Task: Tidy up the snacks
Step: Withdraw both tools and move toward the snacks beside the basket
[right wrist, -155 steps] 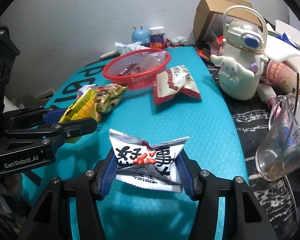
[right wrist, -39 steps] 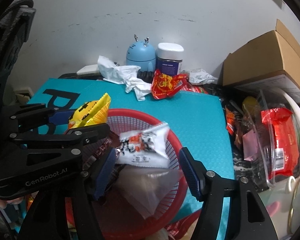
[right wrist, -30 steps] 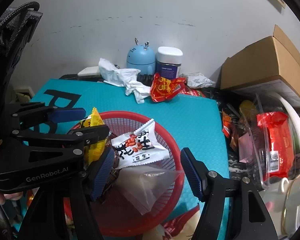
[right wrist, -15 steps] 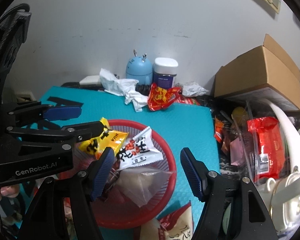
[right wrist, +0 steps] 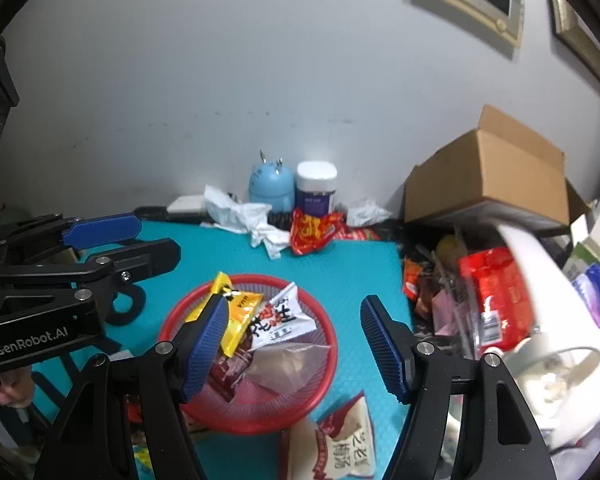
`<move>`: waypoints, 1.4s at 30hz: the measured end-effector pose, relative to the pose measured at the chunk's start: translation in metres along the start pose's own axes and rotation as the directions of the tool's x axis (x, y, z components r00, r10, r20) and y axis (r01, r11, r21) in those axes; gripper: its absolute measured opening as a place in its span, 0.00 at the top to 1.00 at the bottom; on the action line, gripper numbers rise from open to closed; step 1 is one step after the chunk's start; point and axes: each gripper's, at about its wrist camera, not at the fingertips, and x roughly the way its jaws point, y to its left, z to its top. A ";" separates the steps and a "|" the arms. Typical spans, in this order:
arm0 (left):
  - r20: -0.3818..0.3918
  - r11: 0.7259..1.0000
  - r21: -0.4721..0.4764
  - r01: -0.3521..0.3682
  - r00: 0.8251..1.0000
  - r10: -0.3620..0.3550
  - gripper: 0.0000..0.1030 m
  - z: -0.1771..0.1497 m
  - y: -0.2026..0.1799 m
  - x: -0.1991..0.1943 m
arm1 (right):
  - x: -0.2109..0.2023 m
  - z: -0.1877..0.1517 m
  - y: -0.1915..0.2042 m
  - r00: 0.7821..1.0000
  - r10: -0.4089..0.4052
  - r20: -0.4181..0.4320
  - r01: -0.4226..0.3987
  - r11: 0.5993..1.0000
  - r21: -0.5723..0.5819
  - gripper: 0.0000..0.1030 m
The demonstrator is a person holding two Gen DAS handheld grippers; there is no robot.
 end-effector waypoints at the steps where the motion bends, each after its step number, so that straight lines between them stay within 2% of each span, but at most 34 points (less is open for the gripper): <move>1: 0.014 1.000 0.004 -0.001 1.000 0.001 0.52 0.002 -0.002 -0.008 | -0.006 0.001 0.001 1.000 -0.003 0.009 0.003 1.000 -0.001 0.33; 14: 0.125 0.999 0.033 -0.010 0.992 0.006 0.52 0.001 -0.023 -0.088 | -0.091 0.003 0.015 0.990 -0.038 0.138 0.040 0.999 -0.015 0.33; 22: 0.164 0.999 0.037 -0.014 0.986 0.008 0.51 -0.015 -0.034 -0.136 | -0.138 -0.009 0.027 0.978 -0.039 0.205 0.044 0.999 -0.021 0.27; 23: 0.169 0.999 0.036 -0.016 0.986 0.010 0.42 -0.017 -0.035 -0.141 | -0.145 -0.012 0.030 0.976 -0.040 0.214 0.045 0.999 -0.022 0.26; 24: 0.177 0.999 0.034 -0.020 0.984 0.013 0.26 -0.019 -0.035 -0.146 | -0.149 -0.013 0.031 0.975 -0.040 0.220 0.046 0.999 -0.022 0.25; 26: 0.217 0.999 0.029 -0.040 0.976 0.033 0.16 -0.026 -0.036 -0.160 | -0.158 -0.018 0.035 0.972 -0.039 0.230 0.046 0.999 -0.026 0.22; 32: 0.239 0.997 0.038 -0.060 0.970 0.050 0.13 -0.041 -0.040 -0.187 | -0.181 -0.033 0.044 0.965 -0.052 0.259 0.056 0.998 -0.009 0.14; 36: 0.251 0.998 0.027 -0.063 0.967 0.054 0.03 -0.052 -0.038 -0.200 | -0.193 -0.044 0.050 0.964 -0.043 0.261 0.045 0.999 -0.001 0.13; 42: 0.240 0.998 0.011 -0.063 0.969 0.059 0.03 -0.071 -0.034 -0.213 | -0.201 -0.059 0.056 0.967 -0.055 0.250 0.051 0.998 0.021 0.11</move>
